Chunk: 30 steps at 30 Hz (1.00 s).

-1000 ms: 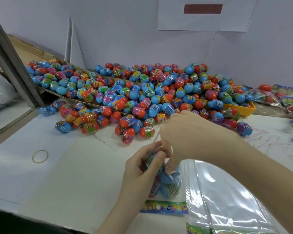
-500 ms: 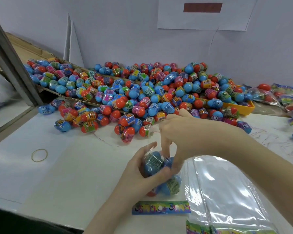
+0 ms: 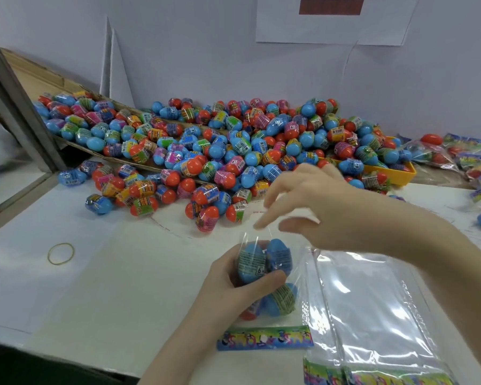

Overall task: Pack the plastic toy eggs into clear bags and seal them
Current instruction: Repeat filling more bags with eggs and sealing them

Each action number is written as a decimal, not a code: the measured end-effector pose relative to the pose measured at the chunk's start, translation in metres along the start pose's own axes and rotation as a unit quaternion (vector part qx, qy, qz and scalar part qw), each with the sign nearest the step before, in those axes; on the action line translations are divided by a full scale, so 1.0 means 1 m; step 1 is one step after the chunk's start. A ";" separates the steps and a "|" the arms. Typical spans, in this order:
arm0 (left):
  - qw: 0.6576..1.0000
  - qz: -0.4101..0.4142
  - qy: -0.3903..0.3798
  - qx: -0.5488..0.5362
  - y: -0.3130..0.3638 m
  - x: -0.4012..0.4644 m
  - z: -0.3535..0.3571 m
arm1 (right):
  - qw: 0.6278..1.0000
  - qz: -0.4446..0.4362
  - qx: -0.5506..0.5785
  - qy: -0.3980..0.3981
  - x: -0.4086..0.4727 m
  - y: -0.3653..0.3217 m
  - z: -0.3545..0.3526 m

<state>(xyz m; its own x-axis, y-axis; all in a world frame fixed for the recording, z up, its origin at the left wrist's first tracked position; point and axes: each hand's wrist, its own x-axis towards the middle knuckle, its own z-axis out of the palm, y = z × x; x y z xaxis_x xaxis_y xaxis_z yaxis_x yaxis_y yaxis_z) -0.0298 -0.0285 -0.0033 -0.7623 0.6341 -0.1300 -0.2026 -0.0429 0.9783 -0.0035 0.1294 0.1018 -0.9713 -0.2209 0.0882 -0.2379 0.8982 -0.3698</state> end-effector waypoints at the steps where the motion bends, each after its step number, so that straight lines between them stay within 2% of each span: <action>1: 1.000 0.003 -0.003 -0.001 0.000 0.000 0.000 | 0.998 0.007 0.043 0.043 -0.003 0.000 0.003; 4: 1.000 0.013 -0.013 0.003 0.002 -0.002 0.000 | 0.963 0.094 0.208 0.145 -0.023 0.000 0.021; 6: 0.999 0.022 -0.018 0.019 0.003 -0.002 0.000 | 0.919 0.168 0.330 0.137 -0.033 0.002 0.043; 9: 0.999 0.021 -0.017 0.025 0.003 -0.003 -0.001 | 0.849 0.204 0.477 0.101 -0.041 0.004 0.064; 13: 1.000 0.017 -0.009 0.009 0.003 -0.004 0.000 | 0.807 0.222 0.536 0.112 -0.041 0.009 0.074; 18: 1.000 -0.004 -0.022 -0.012 0.010 -0.008 0.000 | 0.799 0.212 0.549 0.128 -0.041 0.011 0.073; 22: 0.995 0.068 0.069 0.025 0.018 -0.001 0.006 | 0.806 0.217 0.539 0.115 -0.040 0.011 0.069; 26: 0.987 0.110 0.119 0.021 0.025 0.005 0.013 | 0.829 0.226 0.502 0.103 -0.039 0.006 0.061; 28: 0.985 0.113 0.131 0.013 0.025 0.006 0.014 | 0.844 0.222 0.460 0.163 -0.037 0.003 0.055; 30: 0.985 0.111 0.133 0.008 0.025 0.006 0.014 | 0.873 0.182 0.351 0.287 -0.035 -0.003 0.048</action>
<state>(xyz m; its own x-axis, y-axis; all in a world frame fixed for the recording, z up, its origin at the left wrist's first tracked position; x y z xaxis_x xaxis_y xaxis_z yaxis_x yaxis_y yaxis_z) -0.0310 -0.0154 0.0225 -0.9210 0.3862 0.0517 -0.0047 -0.1435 0.9896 0.0314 0.1165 0.0548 -0.8718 0.4377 0.2201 -0.0484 0.3701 -0.9277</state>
